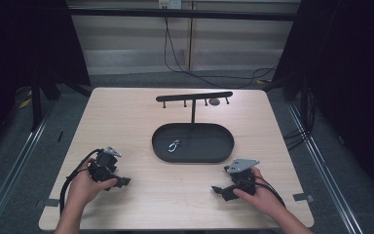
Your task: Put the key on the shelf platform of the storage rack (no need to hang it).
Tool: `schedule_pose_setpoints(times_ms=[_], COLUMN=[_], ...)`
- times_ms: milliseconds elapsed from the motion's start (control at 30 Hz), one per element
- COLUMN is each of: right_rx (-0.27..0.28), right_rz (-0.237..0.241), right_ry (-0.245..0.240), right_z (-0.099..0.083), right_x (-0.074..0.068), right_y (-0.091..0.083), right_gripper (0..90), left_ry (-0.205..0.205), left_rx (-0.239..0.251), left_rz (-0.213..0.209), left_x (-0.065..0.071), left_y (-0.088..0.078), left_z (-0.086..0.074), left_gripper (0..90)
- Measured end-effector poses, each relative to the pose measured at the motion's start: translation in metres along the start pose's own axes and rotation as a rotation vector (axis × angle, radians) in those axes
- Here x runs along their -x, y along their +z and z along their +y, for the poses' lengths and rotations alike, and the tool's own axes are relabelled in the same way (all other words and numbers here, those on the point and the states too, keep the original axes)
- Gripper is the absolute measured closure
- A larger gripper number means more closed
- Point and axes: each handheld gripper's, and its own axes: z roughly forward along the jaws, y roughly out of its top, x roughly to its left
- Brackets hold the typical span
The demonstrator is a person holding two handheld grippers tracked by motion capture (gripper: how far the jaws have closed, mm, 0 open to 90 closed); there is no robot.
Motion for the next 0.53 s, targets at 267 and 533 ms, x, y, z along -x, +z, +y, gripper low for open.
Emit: schedule_pose_setpoints(times_ms=[267,533], right_rx=[-0.001,-0.001], right_rz=[-0.001,-0.001], right_ry=[0.002,0.002], right_z=[-0.0001,-0.0001], right_x=[-0.0002,-0.0002], right_y=[-0.0002,-0.0002], right_gripper=[11.6,11.6], left_ry=[0.059,0.068], left_rx=[0.015,0.013], left_rz=[0.025,0.032], left_x=[0.0016,0.0028], left_y=[0.0009,0.001], left_z=[-0.0045,-0.0052], left_gripper=[20.3,19.8])
